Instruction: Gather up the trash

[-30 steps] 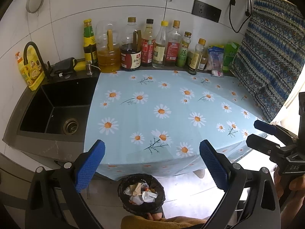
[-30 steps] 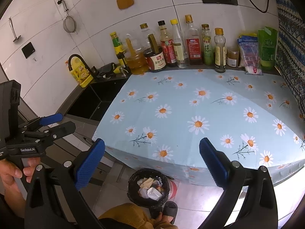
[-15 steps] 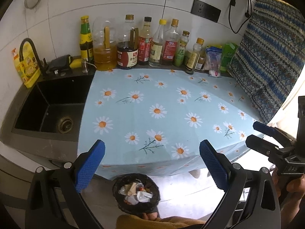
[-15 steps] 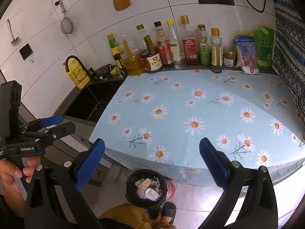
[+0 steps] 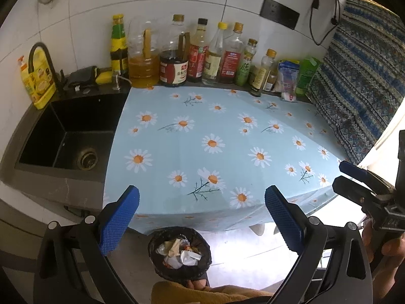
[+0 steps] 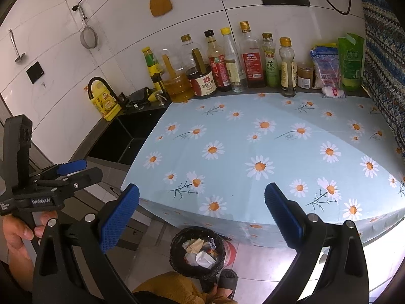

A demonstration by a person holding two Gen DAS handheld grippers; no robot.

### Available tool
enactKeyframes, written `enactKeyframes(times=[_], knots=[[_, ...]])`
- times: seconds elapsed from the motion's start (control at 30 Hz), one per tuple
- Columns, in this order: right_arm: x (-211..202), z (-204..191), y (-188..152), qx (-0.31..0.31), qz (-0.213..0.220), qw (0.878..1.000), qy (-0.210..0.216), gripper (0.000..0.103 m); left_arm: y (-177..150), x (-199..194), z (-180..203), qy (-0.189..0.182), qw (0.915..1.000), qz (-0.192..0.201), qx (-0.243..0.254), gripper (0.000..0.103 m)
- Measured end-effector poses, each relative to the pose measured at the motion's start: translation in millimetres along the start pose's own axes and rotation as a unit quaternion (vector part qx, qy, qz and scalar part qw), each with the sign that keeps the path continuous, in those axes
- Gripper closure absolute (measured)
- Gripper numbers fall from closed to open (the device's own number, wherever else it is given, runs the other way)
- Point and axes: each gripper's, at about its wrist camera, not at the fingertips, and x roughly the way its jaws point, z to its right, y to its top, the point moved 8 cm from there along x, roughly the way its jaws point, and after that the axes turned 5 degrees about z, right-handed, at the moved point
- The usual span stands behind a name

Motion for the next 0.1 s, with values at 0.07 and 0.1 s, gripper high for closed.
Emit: enactKeyframes(times=[0.07, 0.1], knots=[[2.1, -0.6, -1.6, -0.001, -0.003, 1.0, 0.001, 0.005, -1.0, 0.7, -1.2, 0.0, 1.0, -0.001, -0.001, 0.007], [2.9, -0.5, -2.2, -0.001, -0.004, 1.0, 0.0, 0.005, -1.5, 0.9, -1.6, 0.003, 1.0, -0.001, 0.001, 0.007]])
